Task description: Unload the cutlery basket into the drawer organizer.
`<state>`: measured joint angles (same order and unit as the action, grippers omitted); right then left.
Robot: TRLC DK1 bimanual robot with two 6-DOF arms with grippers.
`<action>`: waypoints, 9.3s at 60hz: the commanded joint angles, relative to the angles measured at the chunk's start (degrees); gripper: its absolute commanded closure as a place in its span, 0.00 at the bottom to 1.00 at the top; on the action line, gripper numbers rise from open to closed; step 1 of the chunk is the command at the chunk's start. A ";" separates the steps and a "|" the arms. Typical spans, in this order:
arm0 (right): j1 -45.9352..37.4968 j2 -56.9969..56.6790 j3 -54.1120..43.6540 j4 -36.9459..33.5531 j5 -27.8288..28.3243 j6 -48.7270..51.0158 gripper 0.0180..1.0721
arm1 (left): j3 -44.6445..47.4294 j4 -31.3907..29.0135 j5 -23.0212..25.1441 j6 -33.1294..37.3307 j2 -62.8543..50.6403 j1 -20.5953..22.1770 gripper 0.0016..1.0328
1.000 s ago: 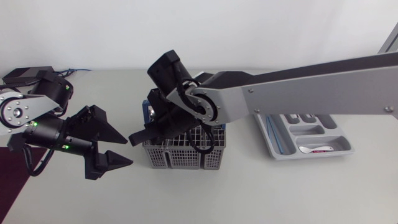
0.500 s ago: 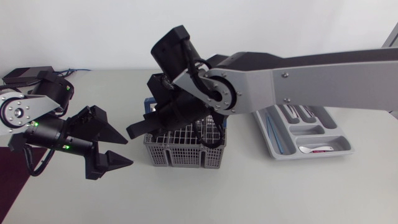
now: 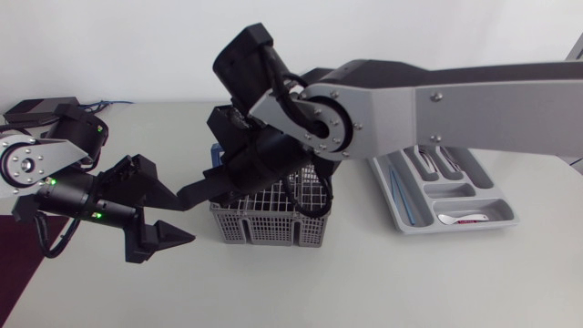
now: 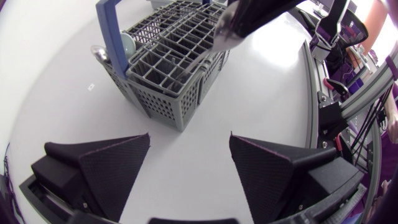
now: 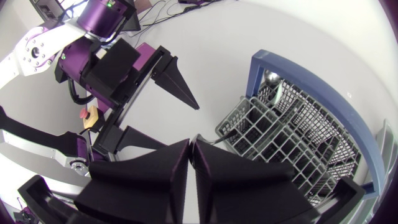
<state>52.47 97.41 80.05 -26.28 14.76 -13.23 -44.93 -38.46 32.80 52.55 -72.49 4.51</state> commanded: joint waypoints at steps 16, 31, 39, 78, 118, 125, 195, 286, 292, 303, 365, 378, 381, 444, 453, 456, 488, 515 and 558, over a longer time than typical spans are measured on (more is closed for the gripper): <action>0.35 -4.86 1.69 -2.28 -0.09 1.37 0.90 | 0.63 -0.04 1.13 0.62 -0.90 1.02 0.05; -0.26 -6.53 2.74 -5.27 0.62 1.98 0.90 | 0.72 -0.04 1.13 0.44 -0.81 1.38 0.05; -1.23 -7.32 3.36 -7.55 2.81 2.34 0.90 | 0.89 -0.04 1.13 0.53 -0.72 1.29 0.05; -22.32 -25.07 0.63 -34.54 6.77 12.97 0.90 | 0.98 -0.48 1.13 0.18 -0.02 1.46 0.05; -61.08 -26.39 -17.21 -31.81 -0.26 30.02 0.90 | 1.86 -1.71 1.04 0.18 0.33 1.73 0.05; -65.91 -21.56 -18.44 -27.68 -4.04 32.22 0.90 | 1.95 -1.71 0.95 0.18 0.33 1.73 0.05; -53.79 -15.58 -23.63 -8.08 -9.84 26.68 0.33 | 2.48 -2.32 0.87 -1.75 1.21 5.24 0.05; -19.51 -11.71 -30.39 18.37 1.93 23.43 0.92 | -0.86 21.58 -1.95 -22.32 -8.37 12.19 0.85; -19.60 -10.48 -30.83 18.99 1.32 23.43 0.92 | -0.51 21.93 -2.39 -22.14 -9.51 12.10 0.85; -19.51 -8.99 -31.71 19.69 0.97 23.43 0.92 | -0.42 22.11 -2.47 -21.88 -11.01 11.83 0.85; -36.56 -12.77 -27.14 19.60 13.45 20.44 0.91 | 5.64 9.37 -2.47 -11.07 -5.21 13.24 0.82; -35.86 -4.68 -20.55 21.19 17.84 16.22 0.91 | 4.41 14.20 -2.91 -12.30 -10.04 12.80 0.82; -35.68 -3.54 -19.49 21.10 19.25 15.52 0.91 | 3.88 14.81 -2.83 -12.56 -10.66 11.92 0.82; -35.42 -16.99 -30.92 15.56 14.24 15.17 0.92 | -5.43 22.20 -0.54 -14.59 -17.34 -1.96 0.82; -35.42 -10.66 -30.13 18.55 10.20 15.26 0.92 | -5.52 22.46 -0.45 -14.85 -17.78 -2.05 0.82; -34.80 -8.64 -29.43 18.81 8.97 15.17 0.92 | -5.96 22.64 -0.45 -15.20 -18.04 -1.70 0.82; -29.53 -9.25 -29.51 11.78 14.77 14.64 0.92 | -12.64 26.77 2.01 -22.23 -25.51 -0.12 0.82; -22.32 -11.36 -31.10 9.50 19.34 14.82 0.92 | -22.75 27.03 2.54 -27.33 -33.51 5.77 0.82; -35.94 -3.98 -21.60 14.33 18.02 15.70 0.92 | -7.72 4.18 2.45 -10.89 -5.65 2.34 0.82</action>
<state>17.43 89.91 55.92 -12.80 32.97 1.74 -55.59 -31.88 34.52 38.30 -79.64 5.30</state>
